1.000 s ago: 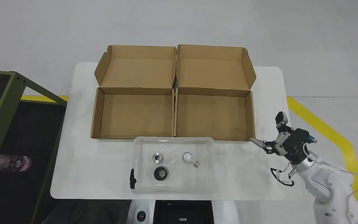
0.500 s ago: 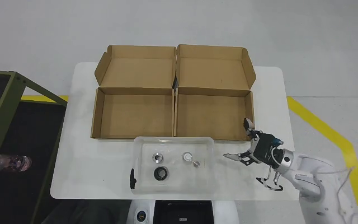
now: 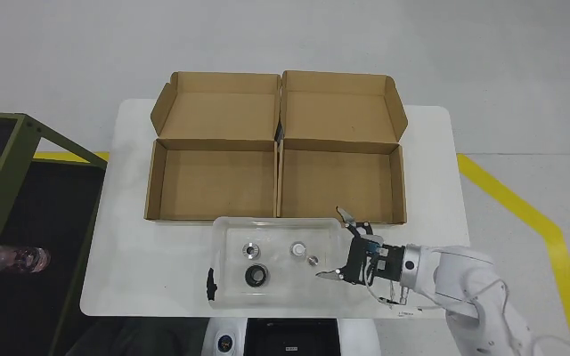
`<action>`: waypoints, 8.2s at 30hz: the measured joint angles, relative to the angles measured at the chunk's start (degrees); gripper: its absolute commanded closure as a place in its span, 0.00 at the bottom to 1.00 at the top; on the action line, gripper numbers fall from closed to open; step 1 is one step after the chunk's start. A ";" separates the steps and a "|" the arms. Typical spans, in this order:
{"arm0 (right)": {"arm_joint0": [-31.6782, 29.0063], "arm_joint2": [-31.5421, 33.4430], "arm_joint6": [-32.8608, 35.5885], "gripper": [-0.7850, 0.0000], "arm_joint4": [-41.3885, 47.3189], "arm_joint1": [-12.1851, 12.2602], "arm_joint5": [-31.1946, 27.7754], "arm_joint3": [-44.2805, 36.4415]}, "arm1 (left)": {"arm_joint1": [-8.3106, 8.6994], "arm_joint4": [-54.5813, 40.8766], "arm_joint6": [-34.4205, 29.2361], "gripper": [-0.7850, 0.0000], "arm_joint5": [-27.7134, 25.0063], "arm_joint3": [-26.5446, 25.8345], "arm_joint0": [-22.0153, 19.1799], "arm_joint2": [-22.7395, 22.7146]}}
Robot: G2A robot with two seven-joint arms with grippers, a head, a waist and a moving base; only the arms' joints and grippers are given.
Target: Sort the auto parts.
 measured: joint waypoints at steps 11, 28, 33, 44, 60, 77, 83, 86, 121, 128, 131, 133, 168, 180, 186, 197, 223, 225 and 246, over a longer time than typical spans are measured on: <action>5.12 -8.99 5.05 0.00 -2.44 -0.14 1.80 2.00 | 0.00 0.00 0.00 0.00 0.00 0.00 0.00 0.00; 8.75 -17.77 8.40 0.00 -5.57 -0.25 3.98 5.63 | 0.00 0.00 0.00 0.00 0.00 0.00 0.00 0.00; 9.84 -18.91 8.56 0.04 -5.73 -0.27 4.93 7.39 | 0.00 0.00 0.00 0.00 0.00 0.00 0.00 0.00; 13.06 -21.07 9.17 0.62 -5.95 -0.45 7.12 11.33 | 0.00 0.00 0.00 0.00 0.00 0.00 0.00 0.00; 13.38 -20.40 4.53 1.00 -3.06 0.21 4.67 10.47 | 0.00 0.00 0.00 0.00 0.00 0.00 0.00 0.00; 11.95 -14.38 0.74 1.00 3.10 1.75 2.31 1.48 | 0.00 0.00 0.00 0.00 0.00 0.00 0.00 0.00; 12.60 -11.10 -0.11 1.00 5.99 2.21 2.83 -0.61 | 0.00 0.00 0.00 0.00 0.00 0.00 0.00 0.00; 13.43 -10.03 -0.25 1.00 7.56 2.35 3.16 -0.35 | 0.00 0.00 0.00 0.00 0.00 0.00 0.00 0.00; 31.44 -17.53 0.28 1.00 17.20 -0.04 19.26 24.75 | 0.00 0.00 0.00 0.00 0.00 0.00 0.00 0.00; 35.44 -20.63 0.37 1.00 16.90 -1.17 22.73 29.88 | 0.00 0.00 0.00 0.00 0.00 0.00 0.00 0.00; 36.83 -21.88 0.23 1.00 16.43 -1.64 24.01 32.08 | 0.00 0.00 0.00 0.00 0.00 0.00 0.00 0.00; 37.64 -22.71 0.18 1.00 15.88 -1.96 24.90 33.53 | 0.00 0.00 0.00 0.00 0.00 0.00 0.00 0.00; 41.07 -27.37 -2.70 0.55 10.80 -5.17 30.85 43.80 | 0.00 0.00 0.00 0.00 0.00 0.00 0.00 0.00; 38.94 -22.11 -2.51 0.53 10.18 -4.09 28.10 35.35 | 0.00 0.00 0.00 0.00 0.00 0.00 0.00 0.00; 35.73 -19.39 -1.70 0.51 10.91 -3.27 24.92 28.78 | 0.00 0.00 0.00 0.00 0.00 0.00 0.00 0.00; 28.76 -15.22 3.71 0.50 12.75 -1.50 16.76 18.95 | 0.00 0.00 0.00 0.00 0.00 0.00 0.00 0.00; 15.43 -17.61 15.81 0.41 -0.61 1.33 8.00 2.85 | 0.00 0.00 0.00 0.00 0.00 0.00 0.00 0.00; 15.05 -17.70 16.44 0.40 -1.45 1.45 8.16 2.31 | 0.00 0.00 0.00 0.00 0.00 0.00 0.00 0.00; 11.90 -21.92 20.84 0.42 -8.12 2.28 8.33 3.30 | 0.00 0.00 0.00 0.00 0.00 0.00 0.00 0.00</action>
